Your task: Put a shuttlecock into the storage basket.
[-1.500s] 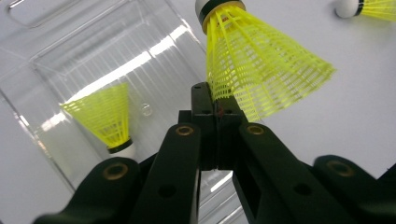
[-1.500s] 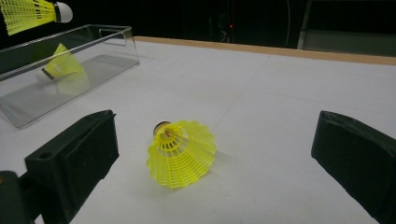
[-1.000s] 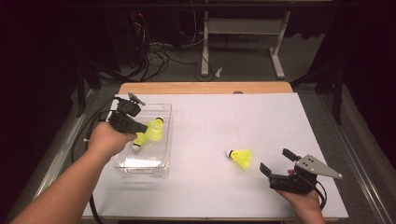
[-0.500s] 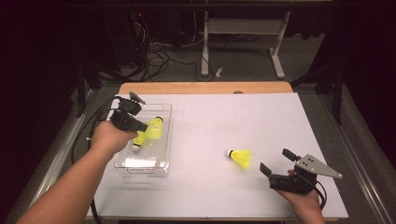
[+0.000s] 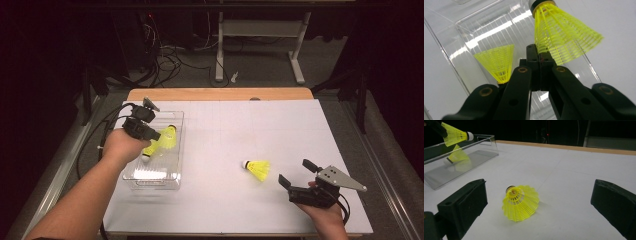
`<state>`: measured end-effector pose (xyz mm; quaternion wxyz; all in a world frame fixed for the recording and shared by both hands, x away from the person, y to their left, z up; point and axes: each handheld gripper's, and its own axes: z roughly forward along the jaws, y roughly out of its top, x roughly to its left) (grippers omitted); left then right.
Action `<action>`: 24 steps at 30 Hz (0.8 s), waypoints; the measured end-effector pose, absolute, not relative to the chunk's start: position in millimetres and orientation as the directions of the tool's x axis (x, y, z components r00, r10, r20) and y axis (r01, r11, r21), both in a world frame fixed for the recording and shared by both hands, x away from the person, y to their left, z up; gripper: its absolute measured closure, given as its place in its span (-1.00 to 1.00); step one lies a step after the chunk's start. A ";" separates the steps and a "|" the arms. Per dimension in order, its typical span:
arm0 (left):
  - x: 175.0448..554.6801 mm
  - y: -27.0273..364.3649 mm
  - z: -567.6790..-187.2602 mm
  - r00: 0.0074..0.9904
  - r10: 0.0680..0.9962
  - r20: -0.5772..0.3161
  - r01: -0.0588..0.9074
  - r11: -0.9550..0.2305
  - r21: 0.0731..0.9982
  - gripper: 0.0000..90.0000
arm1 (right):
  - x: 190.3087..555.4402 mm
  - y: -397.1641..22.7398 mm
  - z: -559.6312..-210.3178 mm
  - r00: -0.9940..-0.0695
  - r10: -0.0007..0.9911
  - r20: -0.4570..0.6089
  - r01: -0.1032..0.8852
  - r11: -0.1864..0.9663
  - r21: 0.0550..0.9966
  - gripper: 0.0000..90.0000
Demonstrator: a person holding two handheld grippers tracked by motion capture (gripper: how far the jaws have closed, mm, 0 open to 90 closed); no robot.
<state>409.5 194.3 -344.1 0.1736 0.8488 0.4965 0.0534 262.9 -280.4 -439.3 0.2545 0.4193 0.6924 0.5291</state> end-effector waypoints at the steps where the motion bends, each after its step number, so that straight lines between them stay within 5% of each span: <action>1: 410.3 194.5 -344.8 0.500 0.862 -0.080 0.825 -0.446 0.347 1.00 | 262.9 -280.4 -439.4 -0.519 0.850 0.091 0.312 0.089 0.946 -0.98; 24: 426.0 186.4 -371.7 0.486 0.873 -0.050 0.841 -0.451 0.300 1.00 | 263.3 -280.8 -440.1 -0.518 0.850 0.094 0.314 0.087 0.945 -0.98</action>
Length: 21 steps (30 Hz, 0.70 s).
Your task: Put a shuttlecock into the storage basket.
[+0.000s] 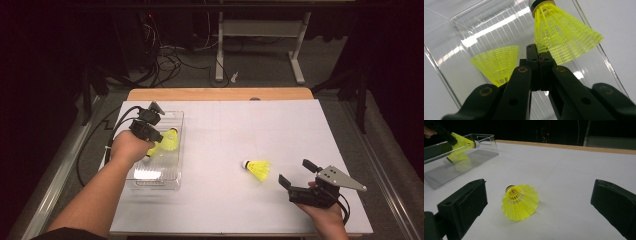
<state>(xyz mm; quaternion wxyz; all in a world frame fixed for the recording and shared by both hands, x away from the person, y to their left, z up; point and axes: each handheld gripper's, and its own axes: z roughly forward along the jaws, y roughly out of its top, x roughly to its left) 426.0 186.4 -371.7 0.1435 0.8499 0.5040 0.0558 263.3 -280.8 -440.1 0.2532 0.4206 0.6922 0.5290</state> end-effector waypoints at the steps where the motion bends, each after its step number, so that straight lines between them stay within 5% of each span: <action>1: 427.1 186.9 -372.4 0.480 0.875 -0.053 0.844 -0.445 0.301 0.99 | 263.3 -280.9 -440.1 -0.518 0.850 0.093 0.314 0.088 0.945 -0.98; 21: 437.2 181.8 -399.8 0.487 0.872 -0.051 0.847 -0.457 0.270 0.99 | 263.5 -281.5 -440.6 -0.519 0.850 0.094 0.313 0.087 0.946 -0.97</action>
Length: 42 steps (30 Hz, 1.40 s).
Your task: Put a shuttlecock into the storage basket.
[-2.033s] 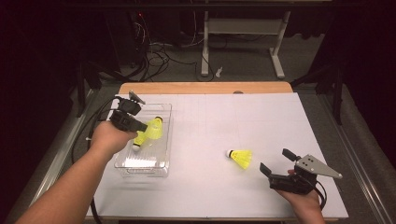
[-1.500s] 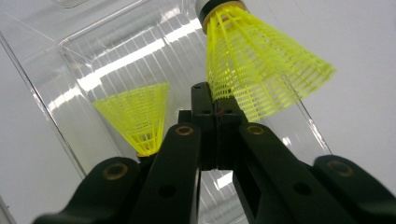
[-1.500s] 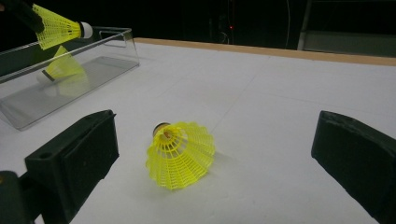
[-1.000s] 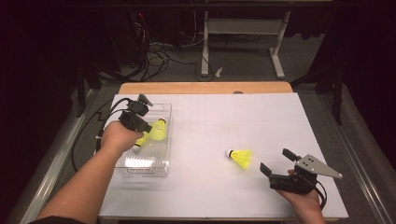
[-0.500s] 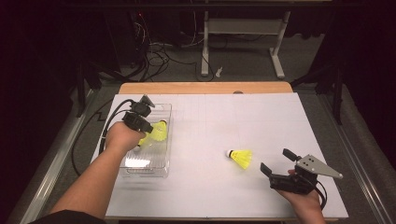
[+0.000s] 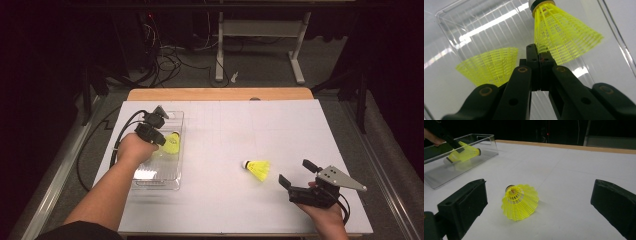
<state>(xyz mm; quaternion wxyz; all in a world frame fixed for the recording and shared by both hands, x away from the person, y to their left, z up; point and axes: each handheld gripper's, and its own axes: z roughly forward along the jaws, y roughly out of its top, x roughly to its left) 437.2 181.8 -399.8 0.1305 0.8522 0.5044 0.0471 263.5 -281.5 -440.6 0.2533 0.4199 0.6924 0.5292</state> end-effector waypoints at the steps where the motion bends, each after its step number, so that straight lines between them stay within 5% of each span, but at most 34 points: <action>1: 438.9 182.2 -401.3 0.504 0.862 -0.047 0.836 -0.474 0.276 0.99 | 263.5 -281.7 -440.7 -0.518 0.850 0.094 0.315 0.087 0.945 -0.97; 26: 440.4 175.6 -410.4 0.491 0.870 -0.029 0.846 -0.469 0.252 0.96 | 263.2 -281.7 -440.3 -0.518 0.850 0.094 0.313 0.086 0.946 -0.97; 42: 437.4 174.5 -406.2 0.502 0.863 -0.050 0.843 -0.476 0.251 0.62 | 262.7 -281.0 -439.9 -0.519 0.850 0.095 0.314 0.086 0.946 -0.97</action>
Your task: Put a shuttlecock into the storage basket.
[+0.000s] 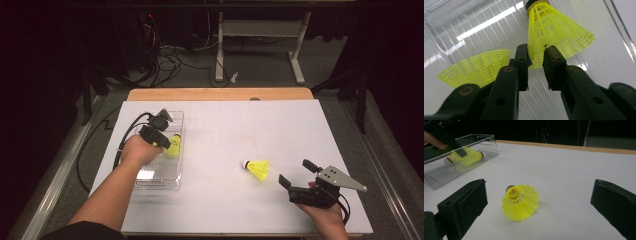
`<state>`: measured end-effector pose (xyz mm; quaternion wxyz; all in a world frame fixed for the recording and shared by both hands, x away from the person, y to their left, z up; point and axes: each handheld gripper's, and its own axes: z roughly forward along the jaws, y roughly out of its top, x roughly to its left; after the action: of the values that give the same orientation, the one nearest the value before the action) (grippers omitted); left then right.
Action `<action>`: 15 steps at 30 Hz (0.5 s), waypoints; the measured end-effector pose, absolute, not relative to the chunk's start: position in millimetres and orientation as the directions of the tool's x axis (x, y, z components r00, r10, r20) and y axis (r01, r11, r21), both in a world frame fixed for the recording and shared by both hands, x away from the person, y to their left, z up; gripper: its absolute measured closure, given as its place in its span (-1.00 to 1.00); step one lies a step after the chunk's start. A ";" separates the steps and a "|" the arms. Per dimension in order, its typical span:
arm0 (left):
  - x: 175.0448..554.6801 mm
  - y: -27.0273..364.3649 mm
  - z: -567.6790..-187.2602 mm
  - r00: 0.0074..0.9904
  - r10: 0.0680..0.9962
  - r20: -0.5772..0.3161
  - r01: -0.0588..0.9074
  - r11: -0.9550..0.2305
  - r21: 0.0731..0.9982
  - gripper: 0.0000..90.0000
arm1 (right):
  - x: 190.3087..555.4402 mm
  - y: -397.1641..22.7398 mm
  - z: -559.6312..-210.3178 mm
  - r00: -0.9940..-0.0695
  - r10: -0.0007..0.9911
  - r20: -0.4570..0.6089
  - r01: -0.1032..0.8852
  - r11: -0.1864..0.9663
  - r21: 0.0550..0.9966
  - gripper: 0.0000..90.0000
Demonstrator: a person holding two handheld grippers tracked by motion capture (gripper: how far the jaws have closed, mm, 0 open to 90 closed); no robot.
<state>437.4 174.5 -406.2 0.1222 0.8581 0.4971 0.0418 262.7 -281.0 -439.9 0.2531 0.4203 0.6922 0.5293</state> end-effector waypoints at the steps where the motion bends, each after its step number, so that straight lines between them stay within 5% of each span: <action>1: 437.0 174.8 -405.7 0.503 0.863 -0.052 0.843 -0.476 0.251 0.60 | 262.7 -280.8 -439.9 -0.519 0.850 0.095 0.314 0.087 0.945 -0.97; 15: 429.7 178.3 -396.9 0.509 0.857 -0.083 0.843 -0.476 0.252 0.17 | 263.2 -279.7 -440.2 -0.522 0.848 0.090 0.314 0.093 0.945 -0.97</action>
<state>429.7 178.3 -396.9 0.1308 0.8587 0.4947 0.0273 263.2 -279.7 -440.2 0.2529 0.4182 0.6945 0.5280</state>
